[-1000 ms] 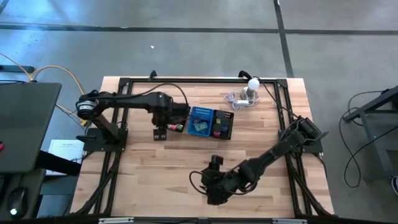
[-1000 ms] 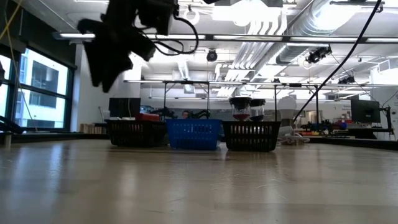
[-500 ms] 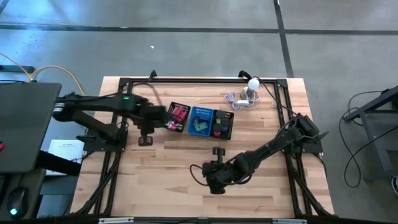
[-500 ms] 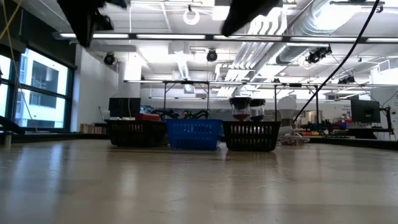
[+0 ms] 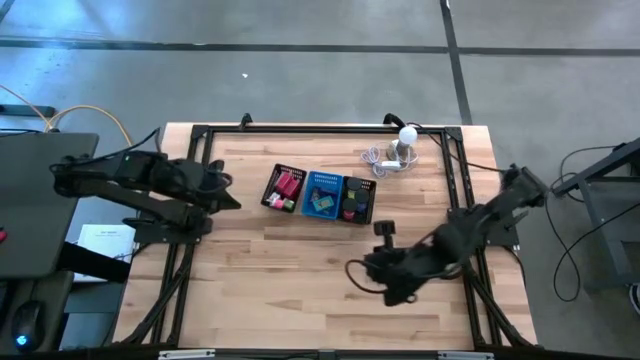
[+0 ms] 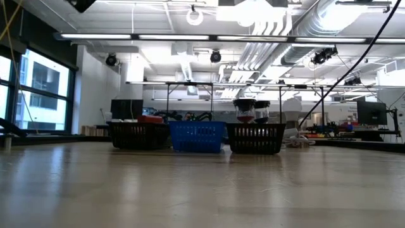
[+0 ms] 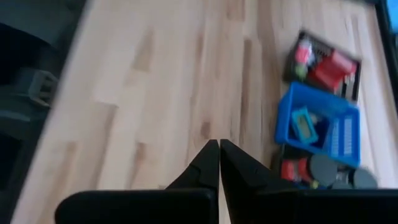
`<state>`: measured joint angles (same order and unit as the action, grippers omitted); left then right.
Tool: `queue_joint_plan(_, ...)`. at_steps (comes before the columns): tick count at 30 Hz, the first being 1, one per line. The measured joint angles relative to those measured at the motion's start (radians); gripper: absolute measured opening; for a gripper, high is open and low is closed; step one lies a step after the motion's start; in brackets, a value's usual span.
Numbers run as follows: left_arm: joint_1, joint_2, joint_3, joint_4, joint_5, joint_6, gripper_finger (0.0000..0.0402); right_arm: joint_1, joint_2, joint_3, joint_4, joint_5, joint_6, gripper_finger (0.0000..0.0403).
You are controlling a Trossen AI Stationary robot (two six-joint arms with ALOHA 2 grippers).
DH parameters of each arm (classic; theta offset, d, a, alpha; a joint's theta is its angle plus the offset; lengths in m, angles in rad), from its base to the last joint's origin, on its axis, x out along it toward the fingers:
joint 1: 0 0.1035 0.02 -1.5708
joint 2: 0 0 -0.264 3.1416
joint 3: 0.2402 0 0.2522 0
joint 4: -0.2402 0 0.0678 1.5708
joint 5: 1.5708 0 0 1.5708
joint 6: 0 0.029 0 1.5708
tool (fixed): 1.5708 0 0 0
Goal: Pick & Place Office items
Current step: Return to Home Position
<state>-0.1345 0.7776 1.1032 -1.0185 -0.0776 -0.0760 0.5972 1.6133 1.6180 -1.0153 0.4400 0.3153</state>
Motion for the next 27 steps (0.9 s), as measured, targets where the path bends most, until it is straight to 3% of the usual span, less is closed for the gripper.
queue_joint_plan(4, 0.0, -0.104, -0.123, 0.075, 0.0, -0.015, 0.0004, 0.055, -0.079, -0.026, 0.058, 0.005, -0.056, 0.0003)
queue_joint_plan(7, -0.001, -0.186, -0.214, 0.146, 0.0, -0.019, 0.0004, 0.088, -0.165, -0.134, 0.167, 0.005, -0.114, 0.0003)
queue_joint_plan(15, -0.001, -0.373, -0.399, 0.4, 0.047, -0.023, 0.0004, 0.055, -0.517, -0.578, 0.487, 0.093, -0.108, 0.0003)
queue_joint_plan(22, -0.001, -0.48, -0.585, 0.627, 0.121, -0.007, 0.0004, -0.01, -0.877, -1.006, 0.88, 0.111, -0.137, 0.0003)
queue_joint_plan(27, -0.001, -0.528, -0.698, 0.716, 0.112, -0.009, 0.0004, -0.046, -1.053, -1.257, 1.155, 0.097, -0.211, 0.0003)
